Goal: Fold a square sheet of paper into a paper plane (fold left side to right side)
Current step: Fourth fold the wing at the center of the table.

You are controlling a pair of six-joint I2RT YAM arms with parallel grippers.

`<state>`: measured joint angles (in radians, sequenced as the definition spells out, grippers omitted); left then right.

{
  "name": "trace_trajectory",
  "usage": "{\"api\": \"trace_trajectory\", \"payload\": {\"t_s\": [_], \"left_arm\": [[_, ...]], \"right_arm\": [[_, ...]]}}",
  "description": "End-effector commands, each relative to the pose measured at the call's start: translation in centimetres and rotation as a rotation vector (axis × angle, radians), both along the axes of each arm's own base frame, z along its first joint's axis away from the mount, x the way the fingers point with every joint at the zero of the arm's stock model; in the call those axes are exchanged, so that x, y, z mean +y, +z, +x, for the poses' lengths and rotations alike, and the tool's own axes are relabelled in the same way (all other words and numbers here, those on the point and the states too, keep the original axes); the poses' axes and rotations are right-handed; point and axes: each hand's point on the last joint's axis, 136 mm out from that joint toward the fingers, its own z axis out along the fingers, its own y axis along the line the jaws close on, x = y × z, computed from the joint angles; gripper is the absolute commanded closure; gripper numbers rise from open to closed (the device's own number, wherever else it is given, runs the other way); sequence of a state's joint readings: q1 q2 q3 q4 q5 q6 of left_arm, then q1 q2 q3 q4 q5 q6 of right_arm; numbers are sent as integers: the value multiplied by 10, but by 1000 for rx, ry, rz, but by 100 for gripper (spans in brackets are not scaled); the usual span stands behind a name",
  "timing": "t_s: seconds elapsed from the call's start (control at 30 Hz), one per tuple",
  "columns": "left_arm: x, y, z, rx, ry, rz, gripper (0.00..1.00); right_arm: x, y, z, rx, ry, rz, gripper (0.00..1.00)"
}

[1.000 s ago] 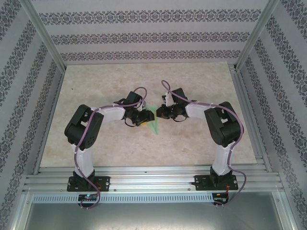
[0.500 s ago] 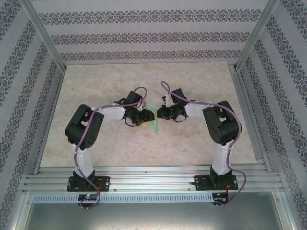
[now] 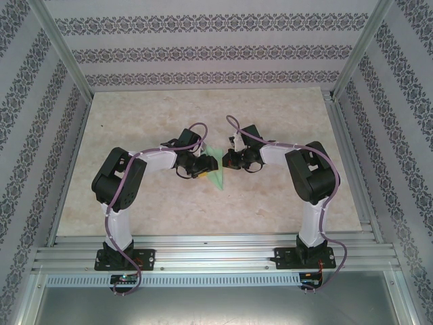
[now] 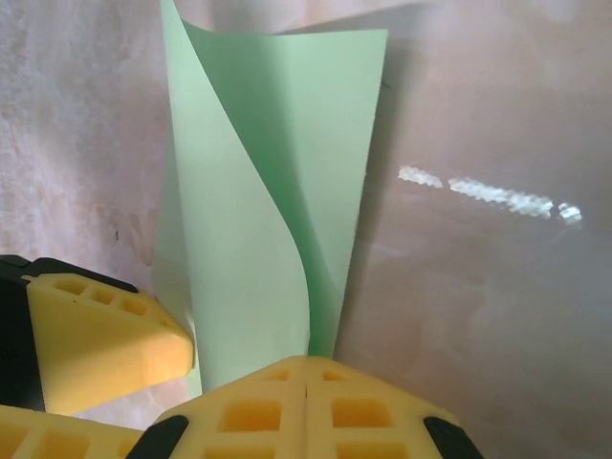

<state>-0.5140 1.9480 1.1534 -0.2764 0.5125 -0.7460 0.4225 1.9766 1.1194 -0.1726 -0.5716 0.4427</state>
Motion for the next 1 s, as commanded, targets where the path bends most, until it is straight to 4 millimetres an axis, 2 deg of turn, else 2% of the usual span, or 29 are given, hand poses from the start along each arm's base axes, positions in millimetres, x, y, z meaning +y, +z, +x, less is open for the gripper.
{"api": "trace_trajectory", "payload": {"t_s": [0.0,0.3,0.97], "left_arm": [[16,-49,-17,83,8,136,43],[15,-49,-16,84,5,134,43],[15,-52,-18,91,4,139,43]], "right_arm": [[-3,-7,7,-12,2,-26,100],[2,-8,6,-6,17,-20,100],[8,22,10,-65,20,23,100]]}}
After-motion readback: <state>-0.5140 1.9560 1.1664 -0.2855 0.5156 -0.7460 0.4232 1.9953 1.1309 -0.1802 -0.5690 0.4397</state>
